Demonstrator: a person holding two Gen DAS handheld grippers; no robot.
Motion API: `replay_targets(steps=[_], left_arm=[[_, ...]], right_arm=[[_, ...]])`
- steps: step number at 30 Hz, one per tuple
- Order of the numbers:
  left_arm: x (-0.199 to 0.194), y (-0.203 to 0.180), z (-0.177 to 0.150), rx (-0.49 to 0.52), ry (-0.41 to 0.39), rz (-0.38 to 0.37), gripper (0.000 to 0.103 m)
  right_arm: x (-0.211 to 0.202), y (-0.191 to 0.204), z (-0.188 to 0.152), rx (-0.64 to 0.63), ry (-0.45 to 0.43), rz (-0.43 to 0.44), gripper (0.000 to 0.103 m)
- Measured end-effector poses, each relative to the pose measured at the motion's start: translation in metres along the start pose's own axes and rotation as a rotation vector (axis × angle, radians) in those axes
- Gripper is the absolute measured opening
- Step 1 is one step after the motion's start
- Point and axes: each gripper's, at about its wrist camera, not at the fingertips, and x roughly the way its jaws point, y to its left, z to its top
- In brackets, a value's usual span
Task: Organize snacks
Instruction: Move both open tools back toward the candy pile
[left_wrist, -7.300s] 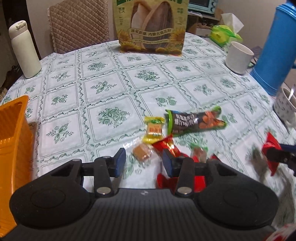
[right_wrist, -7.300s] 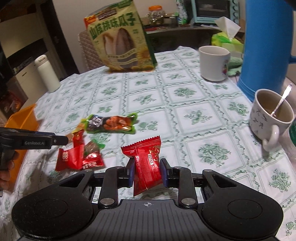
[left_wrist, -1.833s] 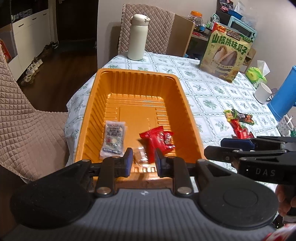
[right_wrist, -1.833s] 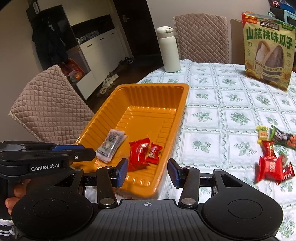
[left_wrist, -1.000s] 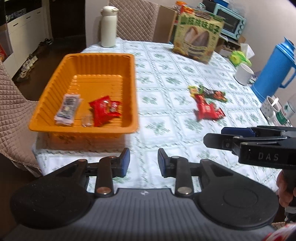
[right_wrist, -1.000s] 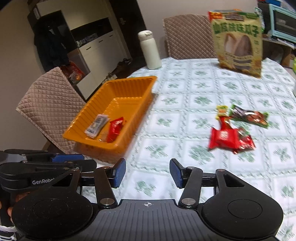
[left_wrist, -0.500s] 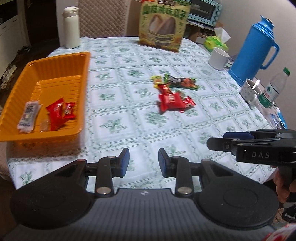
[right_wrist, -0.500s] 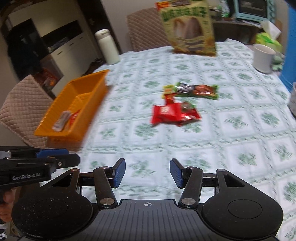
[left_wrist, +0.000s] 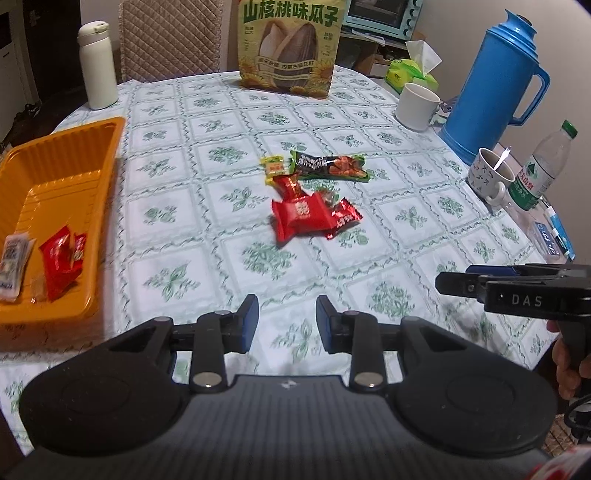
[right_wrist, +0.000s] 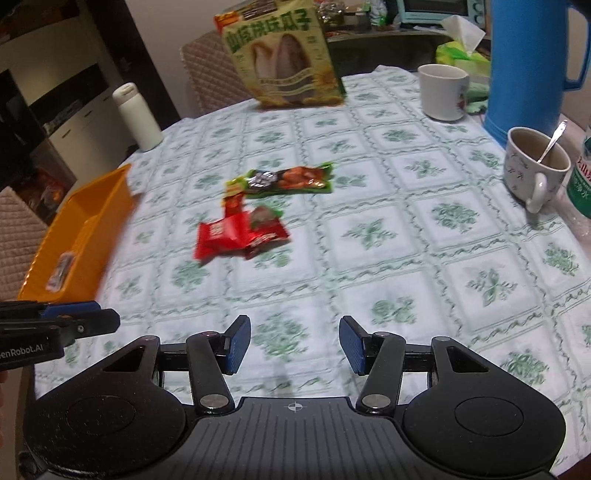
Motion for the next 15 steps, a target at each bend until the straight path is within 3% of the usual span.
replay_targets(steps=[15], left_arm=[[0.057,-0.009,0.057,-0.004,-0.034,0.010,0.030]], right_arm=[[0.037,-0.027,0.047,-0.059,-0.067,0.026,0.054]])
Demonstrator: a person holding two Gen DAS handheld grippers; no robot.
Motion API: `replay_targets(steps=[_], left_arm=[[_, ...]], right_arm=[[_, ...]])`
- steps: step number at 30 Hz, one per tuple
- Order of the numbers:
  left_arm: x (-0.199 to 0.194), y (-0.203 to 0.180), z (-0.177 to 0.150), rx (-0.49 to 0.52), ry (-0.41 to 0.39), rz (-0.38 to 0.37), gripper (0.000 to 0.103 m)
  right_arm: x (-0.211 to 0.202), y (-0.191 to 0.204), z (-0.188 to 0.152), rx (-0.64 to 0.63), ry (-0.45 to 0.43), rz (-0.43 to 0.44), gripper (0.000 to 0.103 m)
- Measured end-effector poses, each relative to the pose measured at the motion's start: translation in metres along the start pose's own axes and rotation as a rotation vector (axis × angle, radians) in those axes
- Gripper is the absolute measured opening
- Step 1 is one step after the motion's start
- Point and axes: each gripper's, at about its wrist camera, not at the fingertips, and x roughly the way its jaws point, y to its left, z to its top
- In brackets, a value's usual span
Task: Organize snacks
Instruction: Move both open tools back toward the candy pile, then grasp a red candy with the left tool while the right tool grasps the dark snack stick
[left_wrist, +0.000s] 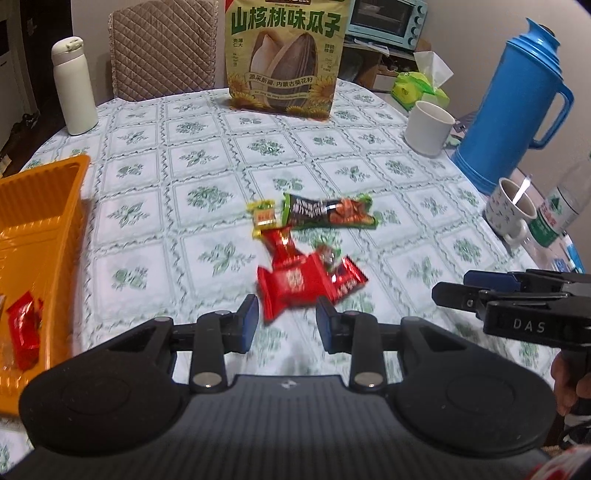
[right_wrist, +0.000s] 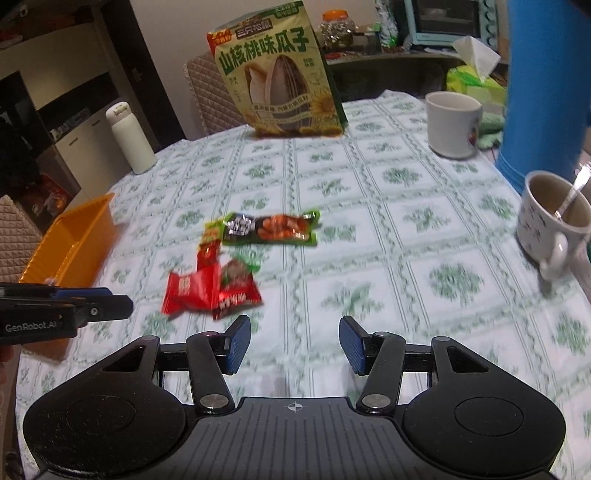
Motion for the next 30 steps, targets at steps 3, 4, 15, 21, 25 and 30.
replay_targets(steps=[3,4,15,21,25,30], left_arm=[[0.014,0.001,0.010,-0.012,-0.008,0.007,0.030],[0.018,0.001,0.014,-0.019,-0.009,0.009,0.030],[0.065,0.002,0.035,-0.069,0.007,0.020,0.029],[0.086,0.002,0.042,-0.076,0.026,0.021,0.029],[0.098,0.001,0.044,-0.068,0.043,0.022,0.025],[0.106,0.002,0.044,-0.066,0.057,0.030,0.019]], right_arm=[[0.011,-0.002,0.009,-0.019,0.000,-0.004,0.054],[0.014,-0.003,0.012,-0.020,-0.001,-0.003,0.054],[0.049,-0.009,0.038,-0.076,-0.020,0.019,0.054],[0.057,-0.014,0.042,-0.068,-0.020,0.019,0.053],[0.060,-0.018,0.041,-0.060,-0.013,0.015,0.053],[0.062,-0.022,0.042,-0.058,-0.009,0.007,0.053]])
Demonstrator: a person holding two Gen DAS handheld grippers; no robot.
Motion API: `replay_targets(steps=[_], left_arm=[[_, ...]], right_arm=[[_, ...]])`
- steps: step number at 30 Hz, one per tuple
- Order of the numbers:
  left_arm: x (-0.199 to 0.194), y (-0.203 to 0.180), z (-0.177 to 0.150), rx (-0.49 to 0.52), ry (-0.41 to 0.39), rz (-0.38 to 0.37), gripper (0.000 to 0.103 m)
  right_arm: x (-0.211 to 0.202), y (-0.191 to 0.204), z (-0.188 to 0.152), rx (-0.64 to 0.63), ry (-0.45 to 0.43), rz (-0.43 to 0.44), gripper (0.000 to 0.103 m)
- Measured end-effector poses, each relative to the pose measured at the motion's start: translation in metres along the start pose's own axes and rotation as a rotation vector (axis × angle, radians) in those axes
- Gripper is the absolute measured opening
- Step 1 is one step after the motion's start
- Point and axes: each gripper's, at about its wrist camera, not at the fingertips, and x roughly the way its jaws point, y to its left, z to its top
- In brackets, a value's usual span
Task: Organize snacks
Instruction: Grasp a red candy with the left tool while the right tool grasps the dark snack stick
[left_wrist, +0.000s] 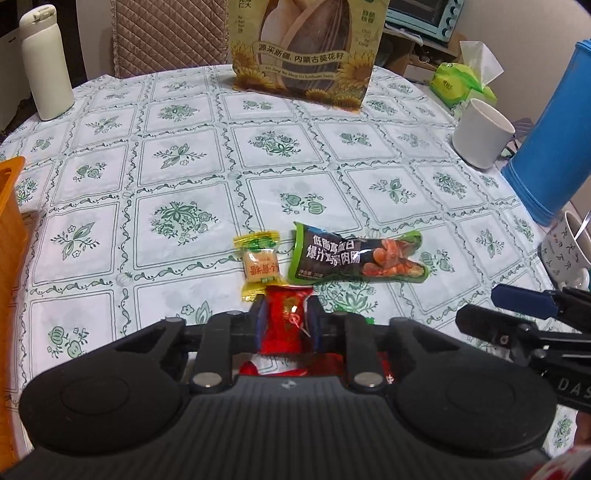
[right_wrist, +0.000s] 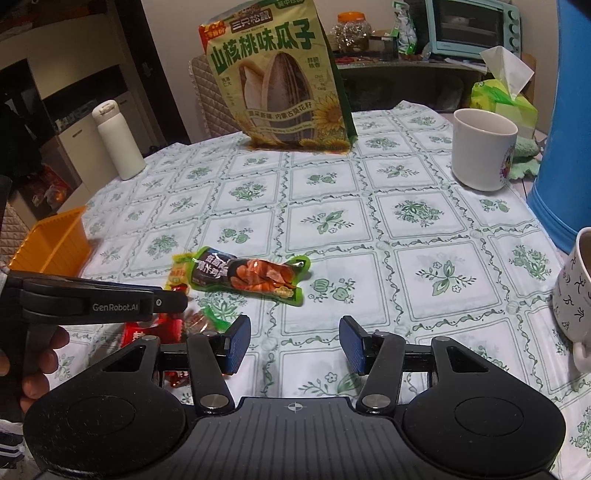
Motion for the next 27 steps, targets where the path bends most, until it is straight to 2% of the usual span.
replay_targets(steps=[10,19,27], left_arm=[[-0.011,0.011,-0.001,0.012,-0.017,-0.001,0.018],[-0.034,0.054,-0.004,-0.090,-0.046,0.061,0.018],[-0.045,0.078,-0.011,-0.134,-0.051,0.104,0.018]], right_arm=[[0.012,0.004,0.010,-0.064,-0.003,0.026,0.053],[0.038,0.015,0.026,-0.197,-0.003,0.078,0.054],[0.066,0.034,0.040,-0.364,0.013,0.126,0.053]])
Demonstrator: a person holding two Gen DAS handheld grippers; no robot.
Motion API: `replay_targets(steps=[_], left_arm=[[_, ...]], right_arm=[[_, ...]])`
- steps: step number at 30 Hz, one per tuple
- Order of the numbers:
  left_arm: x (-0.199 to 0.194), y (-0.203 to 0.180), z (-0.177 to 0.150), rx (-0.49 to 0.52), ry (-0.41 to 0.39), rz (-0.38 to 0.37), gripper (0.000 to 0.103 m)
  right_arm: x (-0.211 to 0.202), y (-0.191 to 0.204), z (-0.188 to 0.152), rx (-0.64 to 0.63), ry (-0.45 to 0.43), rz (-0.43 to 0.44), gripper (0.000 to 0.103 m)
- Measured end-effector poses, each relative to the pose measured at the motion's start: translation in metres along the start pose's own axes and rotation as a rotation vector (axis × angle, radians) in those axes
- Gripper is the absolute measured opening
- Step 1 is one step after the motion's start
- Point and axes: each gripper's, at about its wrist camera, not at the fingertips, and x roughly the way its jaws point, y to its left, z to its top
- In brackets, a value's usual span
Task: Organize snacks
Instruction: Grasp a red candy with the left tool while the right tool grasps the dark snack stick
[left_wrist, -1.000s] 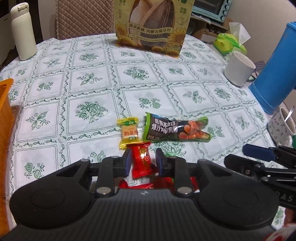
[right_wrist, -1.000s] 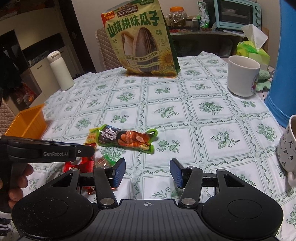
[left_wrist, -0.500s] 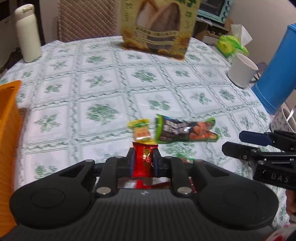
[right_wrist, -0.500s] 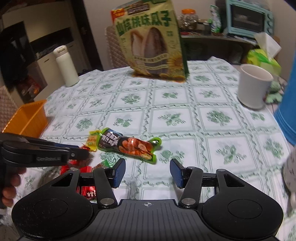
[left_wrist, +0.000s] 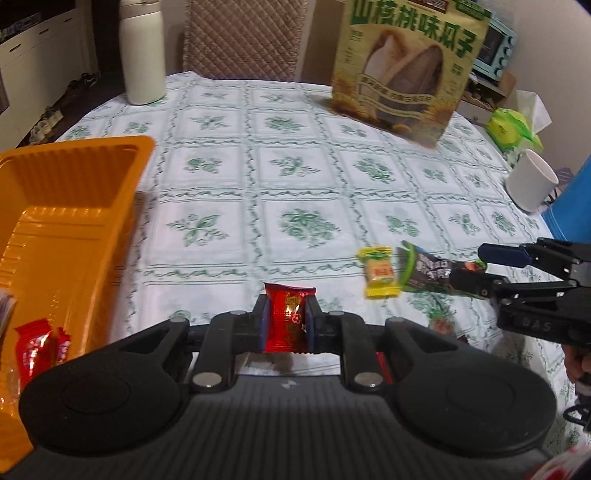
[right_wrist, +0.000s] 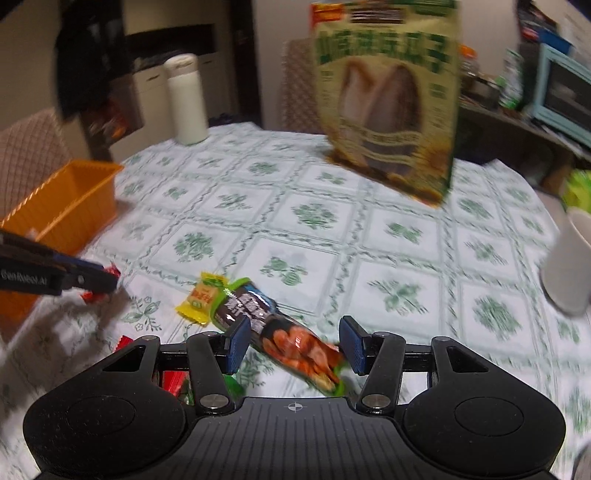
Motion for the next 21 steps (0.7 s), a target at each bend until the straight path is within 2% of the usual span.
replay_targets(steps=[5,14,15,16,21], left_arm=[[-0.006,0.008,-0.001,-0.010,-0.009,0.010,0.018],[-0.010,0.015,-0.003,-0.026,-0.005,0.018,0.018],[-0.010,0.015,-0.003,-0.024,-0.005,0.018,0.018],[-0.010,0.015,-0.003,-0.024,-0.006,0.016,0.018],[-0.015,0.015,-0.004,-0.023,-0.012,0.018,0.018]], right_arm=[[0.018,0.007,0.003,-0.093,0.052,0.012,0.053],[0.026,0.019,0.002,-0.173,0.114,0.000,0.053],[0.026,0.021,0.001,-0.193,0.120,-0.007,0.052],[0.027,0.023,0.001,-0.206,0.123,-0.024,0.044],[0.028,0.022,0.000,-0.195,0.115,-0.042,0.044]])
